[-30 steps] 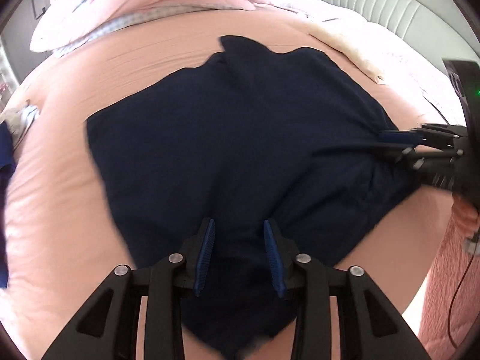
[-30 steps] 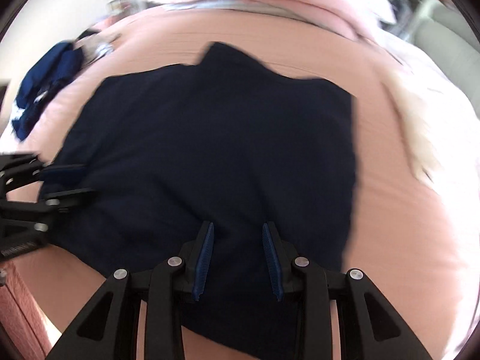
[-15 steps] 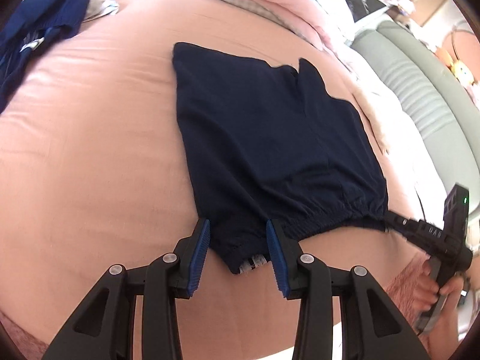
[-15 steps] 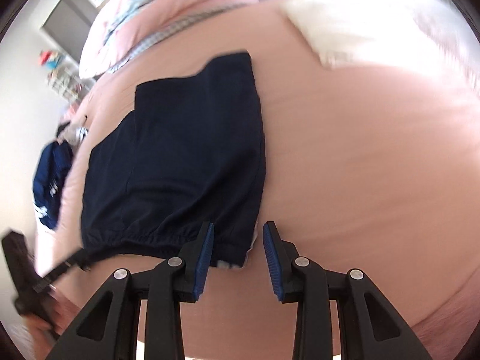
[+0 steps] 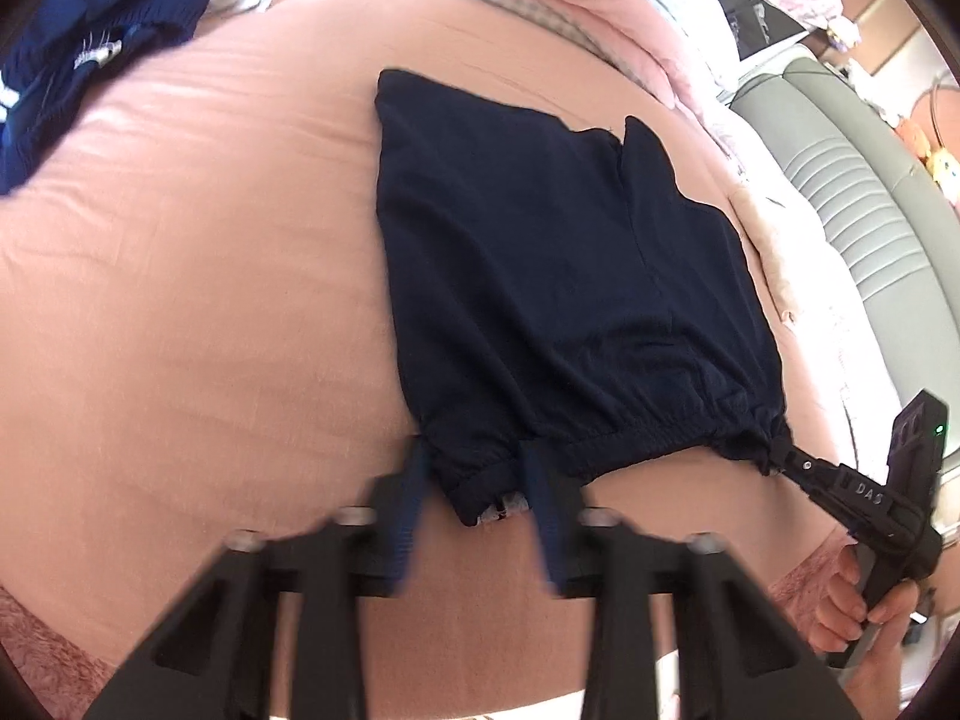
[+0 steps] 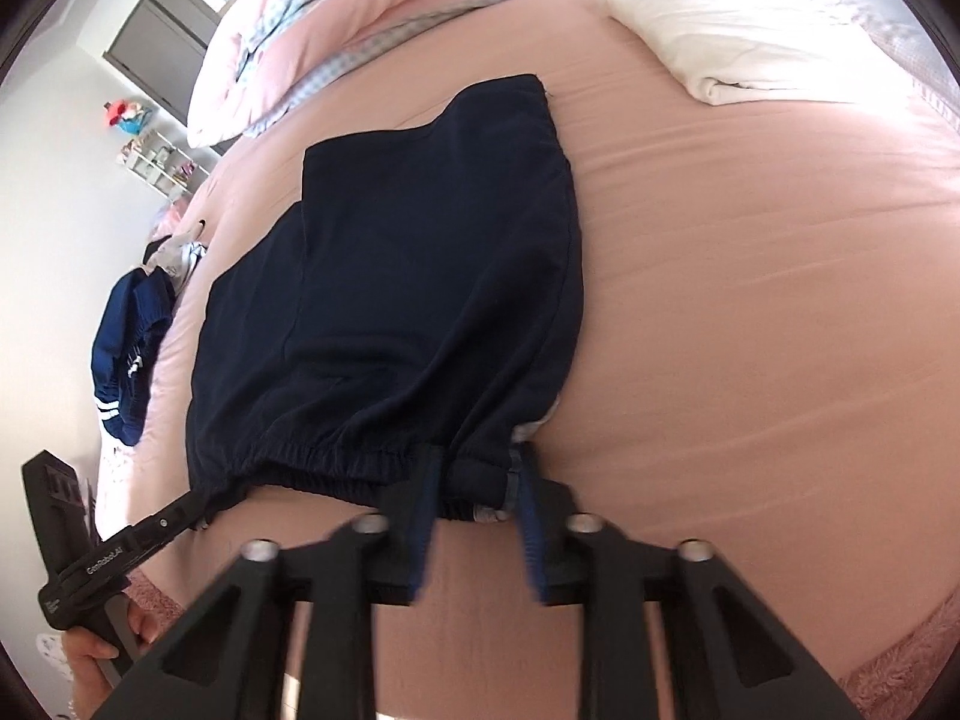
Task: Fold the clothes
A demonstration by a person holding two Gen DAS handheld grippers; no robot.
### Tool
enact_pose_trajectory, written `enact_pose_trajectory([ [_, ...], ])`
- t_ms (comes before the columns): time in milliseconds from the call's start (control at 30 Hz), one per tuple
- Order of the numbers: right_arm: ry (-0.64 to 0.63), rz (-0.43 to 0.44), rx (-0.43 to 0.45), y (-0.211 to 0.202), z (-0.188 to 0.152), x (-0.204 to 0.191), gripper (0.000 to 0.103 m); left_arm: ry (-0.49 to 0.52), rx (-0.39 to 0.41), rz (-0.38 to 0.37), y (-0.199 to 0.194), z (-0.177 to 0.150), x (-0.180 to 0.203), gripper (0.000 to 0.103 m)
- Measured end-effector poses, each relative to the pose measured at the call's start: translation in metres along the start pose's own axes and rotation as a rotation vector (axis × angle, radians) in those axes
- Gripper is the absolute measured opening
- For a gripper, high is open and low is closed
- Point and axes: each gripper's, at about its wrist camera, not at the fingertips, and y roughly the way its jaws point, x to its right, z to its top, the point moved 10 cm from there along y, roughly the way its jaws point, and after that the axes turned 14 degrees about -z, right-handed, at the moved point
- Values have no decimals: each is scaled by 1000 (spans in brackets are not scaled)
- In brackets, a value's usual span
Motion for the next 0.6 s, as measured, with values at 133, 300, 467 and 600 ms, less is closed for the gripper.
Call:
enact_pose_trajectory([
  [133,-55,-20,44,-16,-1,-15,9,63,33,21,-9,6,11,10],
  [300,-45,15,71,-36,-2,-22,9,55,28,8,-24,5,14,10],
  [467,-65,-39,-11,-19,-31,-14,9,1,-78,5,-2,-19,-4,14],
  [600,-52,-33,-80,-10,-37,-13,14,-78,-101,-34,-5,-17,-12,18],
])
